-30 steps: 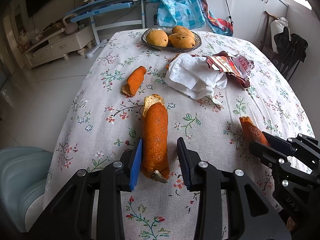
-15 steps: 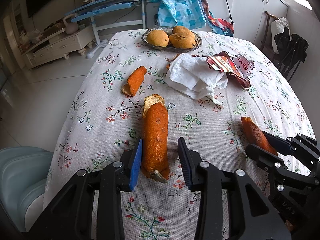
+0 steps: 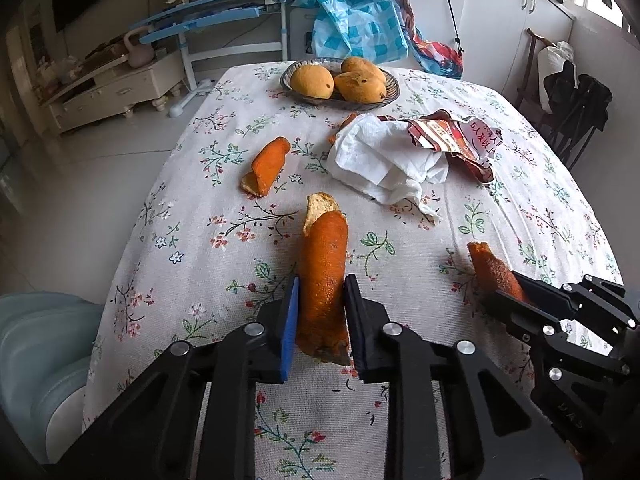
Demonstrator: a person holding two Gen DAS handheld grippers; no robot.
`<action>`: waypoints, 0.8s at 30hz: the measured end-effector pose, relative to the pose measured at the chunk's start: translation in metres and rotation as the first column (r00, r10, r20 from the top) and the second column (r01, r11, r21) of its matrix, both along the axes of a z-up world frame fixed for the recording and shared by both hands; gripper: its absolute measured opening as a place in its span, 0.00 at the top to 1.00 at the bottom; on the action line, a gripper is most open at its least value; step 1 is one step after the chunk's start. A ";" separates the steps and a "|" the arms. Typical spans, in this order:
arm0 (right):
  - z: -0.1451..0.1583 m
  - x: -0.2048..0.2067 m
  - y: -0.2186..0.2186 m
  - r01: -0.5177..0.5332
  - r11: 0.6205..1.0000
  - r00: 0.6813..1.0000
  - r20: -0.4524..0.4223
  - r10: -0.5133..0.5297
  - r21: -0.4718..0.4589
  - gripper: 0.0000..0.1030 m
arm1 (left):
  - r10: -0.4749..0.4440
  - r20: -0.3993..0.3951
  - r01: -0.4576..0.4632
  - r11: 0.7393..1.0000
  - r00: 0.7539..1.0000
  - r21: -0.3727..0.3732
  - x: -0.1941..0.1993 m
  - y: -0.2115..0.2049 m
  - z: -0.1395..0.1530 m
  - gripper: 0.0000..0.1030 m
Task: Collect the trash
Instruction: 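Hold both orange pieces raised and turn toward the yellow bucket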
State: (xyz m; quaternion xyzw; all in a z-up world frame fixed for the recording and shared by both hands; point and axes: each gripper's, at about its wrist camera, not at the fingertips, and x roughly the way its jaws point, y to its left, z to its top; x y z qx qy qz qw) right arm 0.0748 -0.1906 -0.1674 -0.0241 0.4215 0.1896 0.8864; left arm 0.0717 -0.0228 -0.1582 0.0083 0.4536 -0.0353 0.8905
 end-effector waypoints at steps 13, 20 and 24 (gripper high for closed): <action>-0.001 0.000 -0.001 0.002 1.000 1.000 -0.005 -0.002 -0.003 0.81 | -0.011 0.013 0.011 1.000 1.000 -0.011 -0.001 0.000 0.003 0.80; -0.001 0.000 -0.001 -0.001 1.000 1.000 -0.008 0.001 -0.004 0.81 | -0.008 0.010 0.008 1.000 1.000 -0.025 -0.001 0.001 0.004 0.80; 0.000 -0.001 -0.002 -0.001 1.000 1.000 -0.007 0.001 -0.003 0.81 | -0.004 0.005 0.004 0.999 1.000 -0.037 -0.001 0.004 0.004 0.80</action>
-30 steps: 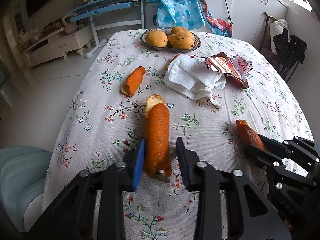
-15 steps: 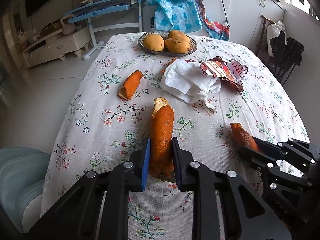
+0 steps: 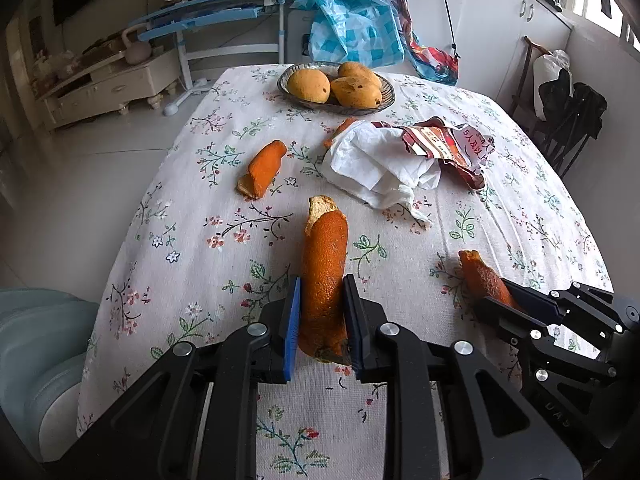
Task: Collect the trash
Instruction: 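Hold both orange pieces raised and turn toward the yellow bucket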
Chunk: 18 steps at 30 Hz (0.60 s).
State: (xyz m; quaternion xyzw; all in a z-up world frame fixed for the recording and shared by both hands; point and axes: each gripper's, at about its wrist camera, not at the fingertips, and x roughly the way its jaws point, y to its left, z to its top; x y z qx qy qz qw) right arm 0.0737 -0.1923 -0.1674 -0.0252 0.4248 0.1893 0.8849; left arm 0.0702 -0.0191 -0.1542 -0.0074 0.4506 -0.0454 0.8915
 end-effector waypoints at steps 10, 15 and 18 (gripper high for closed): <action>0.004 -0.002 -0.005 0.003 1.000 1.000 0.007 -0.003 0.006 0.81 | 0.005 0.001 -0.005 1.000 1.000 -0.030 -0.005 0.007 0.004 0.80; 0.010 -0.007 -0.008 0.003 1.000 1.000 0.019 -0.004 0.015 0.81 | 0.005 0.016 -0.004 0.998 1.000 -0.055 -0.013 0.014 0.013 0.80; 0.016 -0.012 -0.011 -0.001 1.000 0.999 0.033 0.000 0.023 0.81 | 0.002 0.025 0.000 0.997 1.000 -0.076 -0.019 0.017 0.017 0.80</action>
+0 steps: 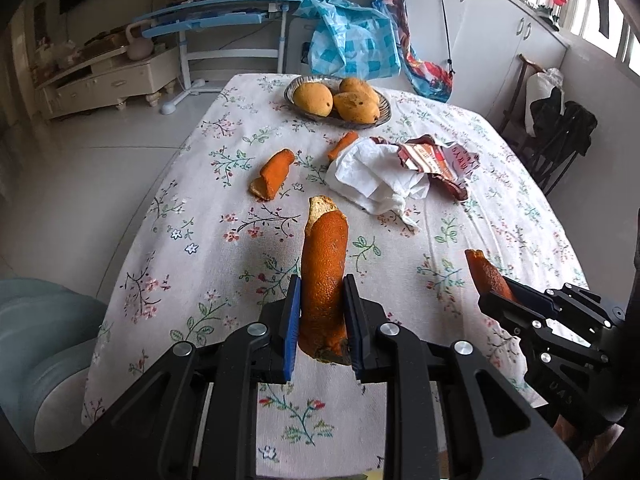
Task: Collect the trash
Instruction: 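Hold both orange pieces raised and turn toward the yellow bucket, then lower both held orange pieces over the yellow bucket and open both grippers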
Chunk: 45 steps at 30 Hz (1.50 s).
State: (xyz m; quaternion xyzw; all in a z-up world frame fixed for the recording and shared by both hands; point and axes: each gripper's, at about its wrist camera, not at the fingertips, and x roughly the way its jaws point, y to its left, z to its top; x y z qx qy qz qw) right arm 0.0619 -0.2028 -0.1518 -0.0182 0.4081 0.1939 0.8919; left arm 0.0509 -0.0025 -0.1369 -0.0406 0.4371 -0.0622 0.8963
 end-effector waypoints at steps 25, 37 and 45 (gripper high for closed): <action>-0.011 -0.118 0.067 -0.303 0.953 0.949 -0.091 0.301 -0.008 0.81 | -0.052 0.022 0.054 0.992 0.998 -0.112 -0.077 0.023 0.014 0.80; -0.012 -0.134 0.040 -0.169 0.985 0.980 -0.101 0.171 0.032 0.53 | -0.113 -0.013 0.113 0.992 0.993 -0.060 -0.114 0.015 0.007 0.80; -0.006 -0.115 -0.038 0.165 0.928 0.984 -0.125 -0.131 0.333 0.45 | -0.257 -0.108 0.259 0.966 0.960 0.005 -0.148 -0.017 -0.005 0.80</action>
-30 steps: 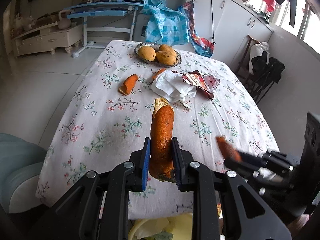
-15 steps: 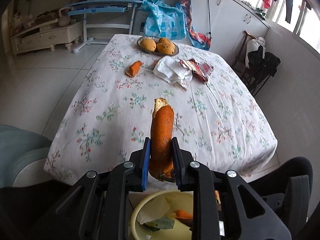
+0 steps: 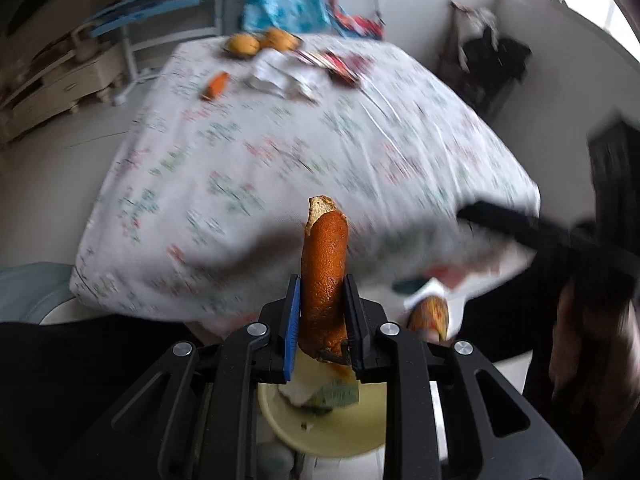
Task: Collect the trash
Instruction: 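Lower both held orange pieces over the yellow bucket and open both grippers, then grasp the red-and-white snack wrapper with right gripper while left grasps an orange piece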
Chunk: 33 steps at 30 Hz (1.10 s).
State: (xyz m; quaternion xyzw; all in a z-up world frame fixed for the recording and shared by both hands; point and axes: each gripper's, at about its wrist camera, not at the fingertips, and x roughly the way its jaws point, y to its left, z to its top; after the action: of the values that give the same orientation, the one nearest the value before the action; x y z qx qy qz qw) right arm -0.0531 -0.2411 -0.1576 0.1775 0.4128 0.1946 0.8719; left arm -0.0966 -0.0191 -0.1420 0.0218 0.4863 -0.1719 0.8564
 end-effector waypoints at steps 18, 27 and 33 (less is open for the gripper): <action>-0.001 0.003 0.000 0.002 1.000 1.000 -0.006 -0.001 0.026 0.42 | -0.249 0.002 0.240 0.935 0.968 0.261 -0.057 -0.033 0.003 0.35; 0.014 0.013 0.028 -0.076 0.981 0.993 0.073 0.090 -0.177 0.42 | 0.016 0.156 -0.033 0.993 0.988 0.112 -0.005 0.014 0.049 0.35; 0.034 0.048 0.041 -0.098 0.904 0.970 0.162 0.180 -0.417 0.41 | 0.237 0.188 -0.241 0.971 0.953 -0.005 0.058 0.049 0.069 0.35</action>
State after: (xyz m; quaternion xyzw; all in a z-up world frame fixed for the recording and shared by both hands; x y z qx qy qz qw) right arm -0.0049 -0.2004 -0.1234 -0.0574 0.3676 0.1835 0.9099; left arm -0.0389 0.0297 -0.0732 -0.0132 0.4041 -0.0599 0.9127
